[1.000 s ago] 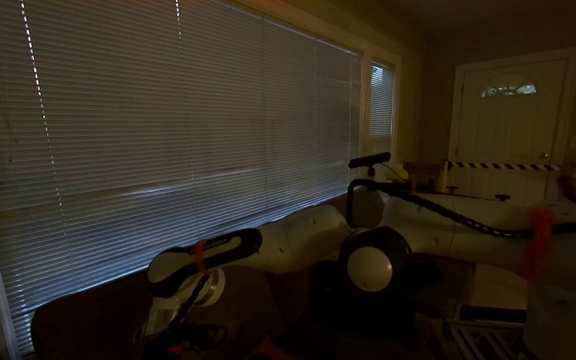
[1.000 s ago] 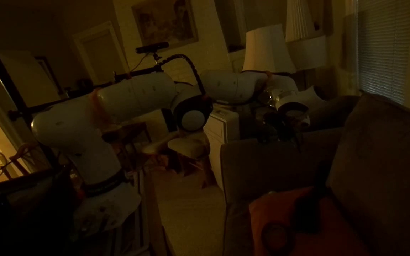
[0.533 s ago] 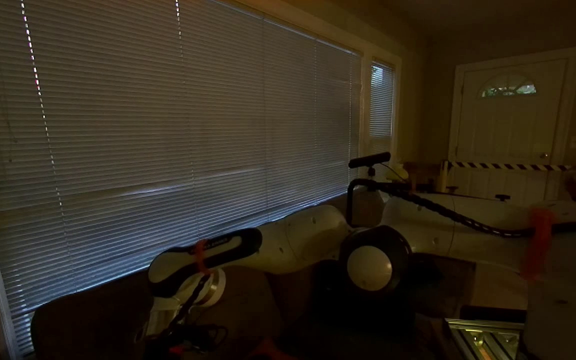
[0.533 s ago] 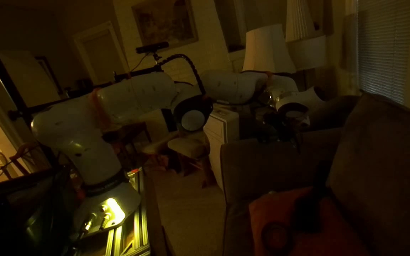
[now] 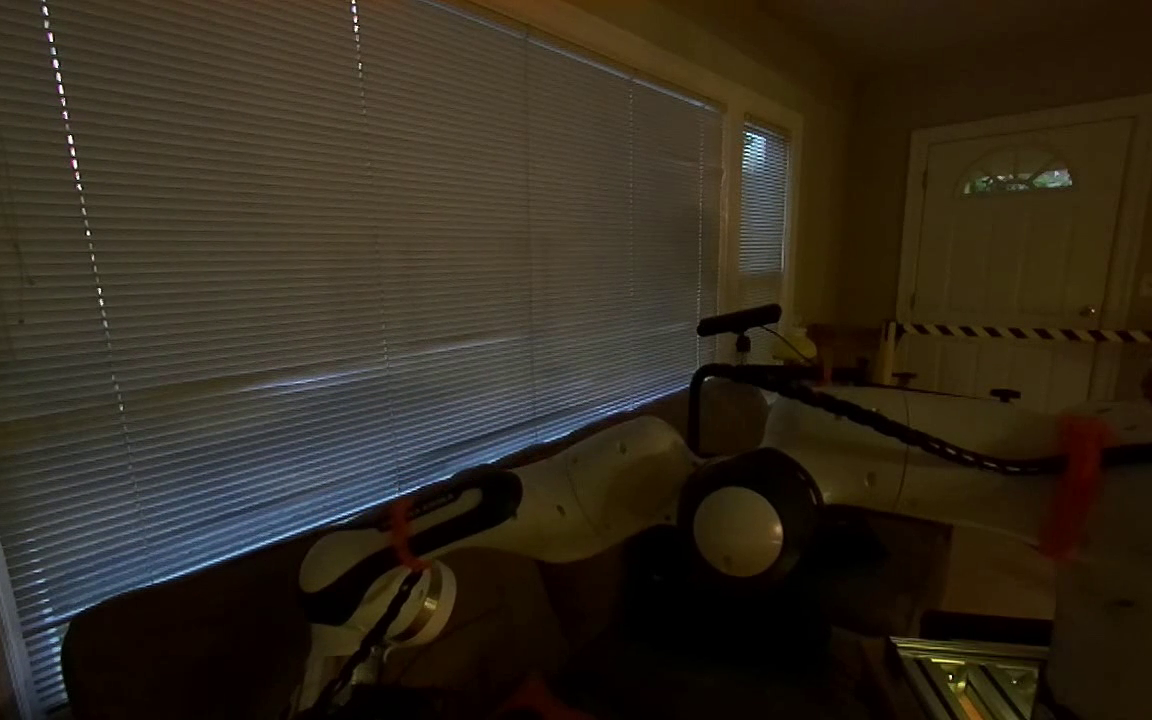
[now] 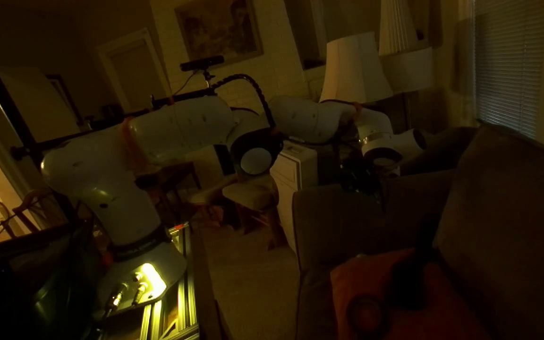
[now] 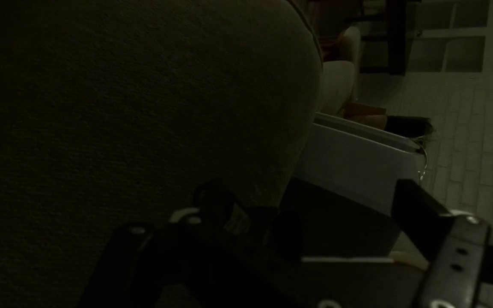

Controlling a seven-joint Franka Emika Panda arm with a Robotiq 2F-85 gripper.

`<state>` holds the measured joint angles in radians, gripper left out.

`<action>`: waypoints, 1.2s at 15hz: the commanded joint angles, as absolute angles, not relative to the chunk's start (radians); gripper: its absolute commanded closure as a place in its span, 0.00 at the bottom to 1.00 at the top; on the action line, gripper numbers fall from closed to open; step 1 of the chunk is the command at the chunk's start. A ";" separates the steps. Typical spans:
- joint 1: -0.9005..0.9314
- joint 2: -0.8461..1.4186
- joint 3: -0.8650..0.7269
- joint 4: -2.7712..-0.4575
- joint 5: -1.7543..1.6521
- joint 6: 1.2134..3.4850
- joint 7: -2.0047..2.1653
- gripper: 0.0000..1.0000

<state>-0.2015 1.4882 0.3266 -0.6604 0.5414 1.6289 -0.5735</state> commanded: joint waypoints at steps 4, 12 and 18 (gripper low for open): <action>-0.214 1.488 0.324 -0.681 0.567 1.667 -0.591 0.00; -0.220 1.490 0.304 -0.665 0.562 1.847 -0.586 0.00; -0.229 1.486 0.313 -0.729 0.562 1.930 -0.594 0.00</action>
